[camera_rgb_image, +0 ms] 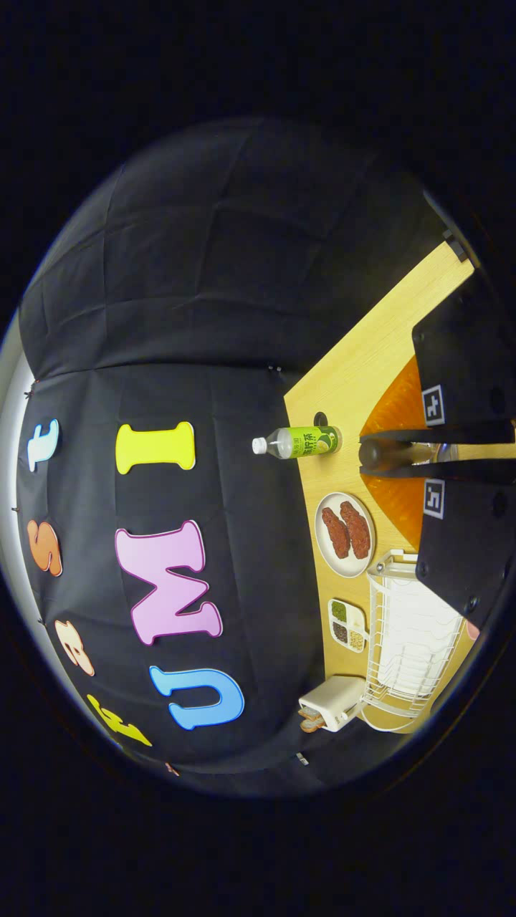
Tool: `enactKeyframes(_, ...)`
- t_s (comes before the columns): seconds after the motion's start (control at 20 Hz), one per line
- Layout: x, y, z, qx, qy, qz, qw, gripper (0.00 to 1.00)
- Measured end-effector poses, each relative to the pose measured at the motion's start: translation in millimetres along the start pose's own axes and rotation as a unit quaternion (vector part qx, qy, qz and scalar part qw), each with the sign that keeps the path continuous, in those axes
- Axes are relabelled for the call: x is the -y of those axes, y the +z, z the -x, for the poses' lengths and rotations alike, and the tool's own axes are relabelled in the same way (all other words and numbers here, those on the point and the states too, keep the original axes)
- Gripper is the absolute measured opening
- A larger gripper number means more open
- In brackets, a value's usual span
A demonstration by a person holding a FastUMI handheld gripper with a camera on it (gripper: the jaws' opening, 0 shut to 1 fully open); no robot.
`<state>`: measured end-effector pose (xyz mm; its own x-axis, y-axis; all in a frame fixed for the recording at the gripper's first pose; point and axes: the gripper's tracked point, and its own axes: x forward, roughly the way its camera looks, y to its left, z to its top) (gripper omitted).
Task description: Take the plate from the dish rack, then take the spoon from the basket and place it into the plate.
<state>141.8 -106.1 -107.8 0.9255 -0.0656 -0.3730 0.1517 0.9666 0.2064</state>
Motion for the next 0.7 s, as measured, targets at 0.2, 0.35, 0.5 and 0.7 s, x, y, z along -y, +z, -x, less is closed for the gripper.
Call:
enactKeyframes(0.2,-22,11,41,-0.001,0.018,-0.007,1.0,0.12)
enactKeyframes(0.35,-43,-10,75,-0.032,0.046,-0.025,0.998,0.12)
enactKeyframes(0.5,-60,-51,101,-0.077,0.058,-0.051,0.994,0.12)
enactKeyframes(0.7,-100,-123,127,-0.156,0.088,-0.077,0.981,0.12)
